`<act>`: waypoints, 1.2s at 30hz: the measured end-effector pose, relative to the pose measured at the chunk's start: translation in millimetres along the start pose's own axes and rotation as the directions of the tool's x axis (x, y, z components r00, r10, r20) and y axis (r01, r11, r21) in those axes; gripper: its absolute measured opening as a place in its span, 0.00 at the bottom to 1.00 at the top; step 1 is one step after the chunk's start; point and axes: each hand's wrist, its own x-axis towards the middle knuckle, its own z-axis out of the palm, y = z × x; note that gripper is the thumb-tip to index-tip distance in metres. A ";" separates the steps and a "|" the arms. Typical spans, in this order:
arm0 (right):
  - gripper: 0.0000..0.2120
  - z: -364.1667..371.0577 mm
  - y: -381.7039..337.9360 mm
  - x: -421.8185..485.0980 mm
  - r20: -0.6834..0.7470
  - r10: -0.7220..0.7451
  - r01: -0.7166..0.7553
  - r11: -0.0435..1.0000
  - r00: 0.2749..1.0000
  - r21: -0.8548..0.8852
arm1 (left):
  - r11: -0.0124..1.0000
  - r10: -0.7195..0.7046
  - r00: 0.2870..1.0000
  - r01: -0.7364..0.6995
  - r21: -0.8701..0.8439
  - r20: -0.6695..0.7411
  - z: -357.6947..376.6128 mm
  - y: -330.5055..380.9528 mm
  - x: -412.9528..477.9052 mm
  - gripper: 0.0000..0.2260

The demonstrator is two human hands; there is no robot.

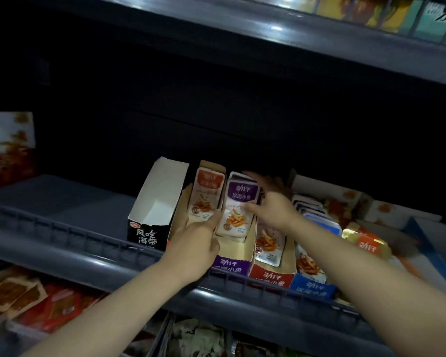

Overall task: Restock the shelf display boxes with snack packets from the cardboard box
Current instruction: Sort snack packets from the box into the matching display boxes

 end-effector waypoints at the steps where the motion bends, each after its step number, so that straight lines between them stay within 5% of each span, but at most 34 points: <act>1: 0.34 2.3 -0.6 -1.8 0.009 -0.033 0.033 0.995 0.999 -0.095 | 1.000 -0.001 1.000 0.001 -0.010 0.005 0.3 -0.4 0.0 0.27; 5: 0.29 4.6 -6.7 -8.9 0.034 -0.037 0.043 0.981 0.999 -0.187 | 1.000 0.016 1.000 -0.016 -0.022 -0.003 0.8 -3.3 -0.4 0.28; 9: 0.35 6.0 -3.5 -9.8 0.084 -0.041 0.060 0.972 0.996 -0.228 | 1.000 0.021 1.000 -0.021 -0.016 -0.008 2.4 -4.4 0.2 0.27; 16: 0.36 -1.0 -5.9 -16.2 0.083 -0.050 0.069 0.968 0.995 -0.242 | 0.993 0.086 0.975 -0.101 -0.061 -0.203 -2.3 6.7 -16.6 0.23; 23: 0.30 -27.3 -17.3 -60.3 0.041 -0.066 0.071 0.990 0.997 -0.122 | 0.979 0.132 0.958 -0.167 -0.117 -0.255 0.9 31.6 -59.1 0.21; 27: 0.27 -31.9 -12.4 -148.2 0.016 -0.160 0.161 0.985 0.987 -0.063 | 0.965 0.235 0.960 -0.249 -0.079 -0.155 26.8 51.2 -105.8 0.16; 31: 0.25 -3.0 7.3 -261.7 0.129 -0.114 0.117 0.993 0.985 -0.020 | 0.955 0.296 0.949 -0.293 -0.046 0.106 79.8 56.6 -161.9 0.15; 36: 0.23 61.7 51.5 -373.0 0.432 0.085 -0.121 0.991 0.898 0.057 | 0.994 0.047 0.891 -0.086 0.066 0.451 140.2 35.2 -227.1 0.18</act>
